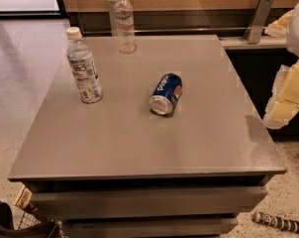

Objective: Place pepsi can upright

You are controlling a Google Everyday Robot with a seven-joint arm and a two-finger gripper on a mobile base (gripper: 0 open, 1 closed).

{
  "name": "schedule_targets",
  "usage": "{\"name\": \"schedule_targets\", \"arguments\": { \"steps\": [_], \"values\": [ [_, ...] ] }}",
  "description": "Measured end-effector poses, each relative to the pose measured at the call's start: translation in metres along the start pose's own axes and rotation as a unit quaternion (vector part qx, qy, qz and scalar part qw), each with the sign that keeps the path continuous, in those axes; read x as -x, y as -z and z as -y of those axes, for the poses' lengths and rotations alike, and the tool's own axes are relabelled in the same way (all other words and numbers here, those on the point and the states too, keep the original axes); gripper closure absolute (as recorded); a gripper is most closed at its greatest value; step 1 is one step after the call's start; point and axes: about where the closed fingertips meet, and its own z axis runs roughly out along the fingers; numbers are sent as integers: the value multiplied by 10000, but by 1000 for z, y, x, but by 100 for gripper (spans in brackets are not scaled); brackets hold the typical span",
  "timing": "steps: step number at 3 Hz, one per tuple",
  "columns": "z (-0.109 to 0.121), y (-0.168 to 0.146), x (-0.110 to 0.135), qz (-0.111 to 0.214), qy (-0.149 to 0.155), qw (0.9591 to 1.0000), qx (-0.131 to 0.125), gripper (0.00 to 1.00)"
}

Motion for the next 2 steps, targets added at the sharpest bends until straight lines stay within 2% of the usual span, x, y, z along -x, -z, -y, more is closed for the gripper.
{"name": "schedule_targets", "arguments": {
  "steps": [2],
  "values": [
    [5, 1, 2, 110, -137, 9998, -72, 0]
  ]
}}
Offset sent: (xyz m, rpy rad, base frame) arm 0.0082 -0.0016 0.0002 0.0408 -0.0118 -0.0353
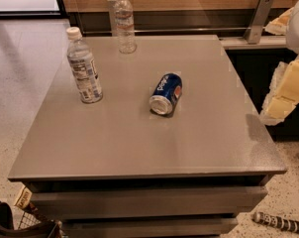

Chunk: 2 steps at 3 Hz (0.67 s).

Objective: Place pepsi can upright

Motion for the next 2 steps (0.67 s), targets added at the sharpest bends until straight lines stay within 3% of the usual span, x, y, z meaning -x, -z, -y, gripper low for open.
{"name": "schedule_targets", "arguments": {
  "steps": [1, 2],
  "values": [
    [23, -17, 13, 722, -897, 9934, -26, 0],
    [41, -40, 26, 1302, -1898, 9729, 228, 0]
  ]
}}
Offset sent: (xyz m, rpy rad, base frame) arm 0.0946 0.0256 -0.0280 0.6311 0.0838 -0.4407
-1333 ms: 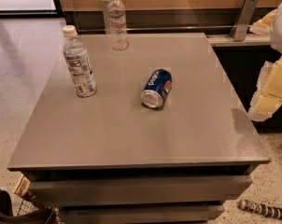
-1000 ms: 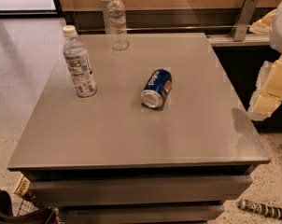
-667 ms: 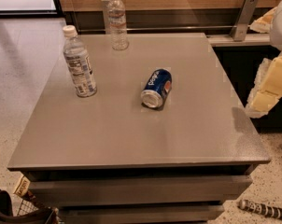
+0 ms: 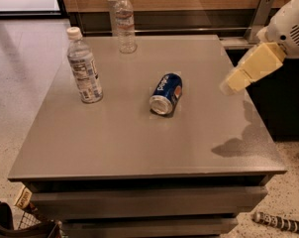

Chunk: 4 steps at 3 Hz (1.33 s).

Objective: Place pepsi can upright

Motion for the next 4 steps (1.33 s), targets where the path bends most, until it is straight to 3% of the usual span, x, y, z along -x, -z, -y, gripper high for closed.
{"name": "schedule_targets", "arguments": {
  "steps": [1, 2, 3, 4],
  "values": [
    [14, -30, 16, -7, -758, 9970, 169, 0],
    [21, -56, 30, -472, -1257, 9909, 134, 0],
    [27, -72, 31, -1197, -1770, 9769, -75, 0],
    [24, -75, 33, -1300, -2107, 9688, -108, 0]
  ]
}}
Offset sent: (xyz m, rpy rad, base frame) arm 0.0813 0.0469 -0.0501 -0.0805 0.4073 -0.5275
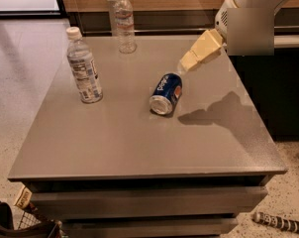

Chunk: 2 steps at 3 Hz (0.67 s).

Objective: Place pepsi can upright

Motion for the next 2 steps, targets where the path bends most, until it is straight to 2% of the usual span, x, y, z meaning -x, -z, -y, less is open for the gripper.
{"name": "schedule_targets", "arguments": {
  "steps": [1, 2],
  "values": [
    [0, -1, 1, 2, -43, 10000, 4, 0],
    [1, -12, 12, -15, -960, 9954, 51, 0]
  ]
}}
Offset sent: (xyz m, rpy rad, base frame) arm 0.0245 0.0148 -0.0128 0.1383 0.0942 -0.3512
